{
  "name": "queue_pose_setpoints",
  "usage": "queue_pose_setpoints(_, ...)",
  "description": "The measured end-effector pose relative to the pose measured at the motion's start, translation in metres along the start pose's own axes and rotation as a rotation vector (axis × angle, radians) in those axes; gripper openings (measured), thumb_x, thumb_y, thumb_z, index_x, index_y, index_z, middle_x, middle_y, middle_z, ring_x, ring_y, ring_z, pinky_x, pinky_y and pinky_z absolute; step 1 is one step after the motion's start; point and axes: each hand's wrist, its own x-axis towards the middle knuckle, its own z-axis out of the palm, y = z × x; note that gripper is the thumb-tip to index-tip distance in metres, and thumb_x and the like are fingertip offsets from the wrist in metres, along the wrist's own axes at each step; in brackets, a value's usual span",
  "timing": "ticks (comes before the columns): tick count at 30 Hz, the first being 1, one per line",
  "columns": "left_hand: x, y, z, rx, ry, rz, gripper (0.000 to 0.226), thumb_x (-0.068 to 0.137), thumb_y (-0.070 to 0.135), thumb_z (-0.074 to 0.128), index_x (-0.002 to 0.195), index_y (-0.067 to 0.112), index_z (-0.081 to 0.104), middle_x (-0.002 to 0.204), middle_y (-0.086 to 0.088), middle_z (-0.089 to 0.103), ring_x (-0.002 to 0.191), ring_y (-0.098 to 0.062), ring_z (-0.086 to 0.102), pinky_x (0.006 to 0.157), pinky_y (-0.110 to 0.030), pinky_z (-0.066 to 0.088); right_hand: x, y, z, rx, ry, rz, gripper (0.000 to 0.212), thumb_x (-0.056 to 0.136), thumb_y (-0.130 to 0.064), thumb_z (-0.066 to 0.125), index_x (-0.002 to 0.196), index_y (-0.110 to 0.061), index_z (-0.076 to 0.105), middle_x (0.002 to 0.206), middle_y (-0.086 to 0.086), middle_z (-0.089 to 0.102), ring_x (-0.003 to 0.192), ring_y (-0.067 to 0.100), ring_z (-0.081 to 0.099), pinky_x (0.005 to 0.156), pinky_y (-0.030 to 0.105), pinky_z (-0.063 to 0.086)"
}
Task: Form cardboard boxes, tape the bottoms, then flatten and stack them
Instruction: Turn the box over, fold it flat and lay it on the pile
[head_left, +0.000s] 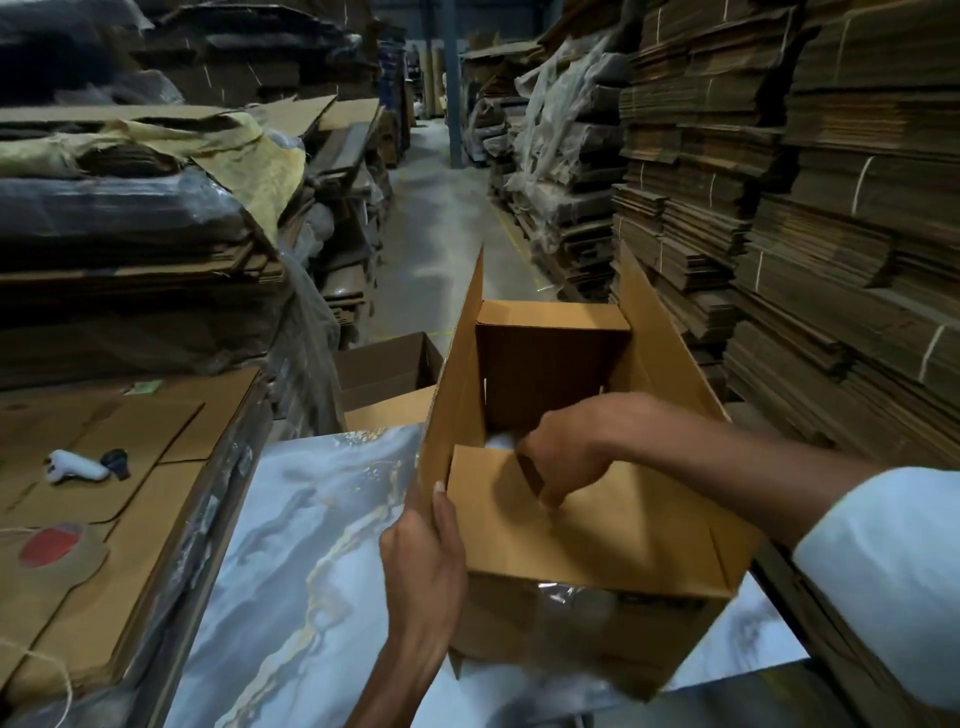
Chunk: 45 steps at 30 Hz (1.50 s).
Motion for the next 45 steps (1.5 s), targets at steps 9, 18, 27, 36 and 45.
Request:
queue_pose_setpoints(9,0.006,0.025,0.023,-0.075,-0.178,0.036,0.038,0.108,0.038,0.035,0.137,0.019,0.052,0.075,-0.004,0.065,0.064,-0.015,0.062,0.065,-0.043,0.055,0.027,0.02,0.026,0.308,0.274,0.121,0.07,0.076,-0.04,0.087,0.134,-0.016,0.056,0.132,0.003,0.047,0.101,0.022,0.057,0.075,0.03,0.049)
queue_pose_setpoints(18,0.01,0.037,0.011,-0.262,-0.401,-0.011,0.055,0.102,0.059,0.031,0.155,0.045,0.024,0.147,0.02,0.045,0.136,-0.016,0.049,0.11,-0.036,0.037,-0.034,0.006,0.035,0.19,0.925,-0.018,0.055,0.065,-0.025,0.089,0.107,-0.023,0.054,0.095,-0.011,0.044,0.084,0.011,0.046,0.072,0.029,0.033)
queue_pose_setpoints(27,0.128,0.073,-0.024,-0.165,-0.567,0.71,0.09,0.085,-0.006,0.06,0.153,0.042,0.028,0.166,0.012,0.022,0.148,0.001,0.024,0.118,-0.031,0.025,-0.069,0.03,0.095,-0.069,1.174,-0.34,0.035,0.078,-0.001,0.068,0.094,-0.021,0.044,0.082,-0.001,0.052,0.067,0.012,0.043,0.057,0.028,0.038)
queue_pose_setpoints(36,0.183,0.114,0.03,0.822,-0.534,1.384,0.04,0.086,0.024,0.075,0.125,0.02,0.065,0.115,-0.001,0.071,0.121,-0.022,0.063,0.119,-0.049,0.025,-0.084,0.088,0.134,-0.206,1.308,-0.283,0.012,0.095,-0.005,0.049,0.092,-0.016,0.047,0.079,0.004,0.059,0.069,0.014,0.051,0.06,0.028,0.049)
queue_pose_setpoints(45,0.104,0.123,0.066,0.423,-0.337,1.278,0.025,0.081,0.045,0.073,0.089,0.022,0.068,0.075,0.003,0.068,0.067,-0.016,0.062,0.055,-0.026,0.038,-0.094,0.101,0.062,0.359,0.548,0.102,0.082,0.086,-0.035,0.074,0.154,-0.036,0.028,0.139,-0.019,0.049,0.134,0.007,0.046,0.122,0.052,0.023)
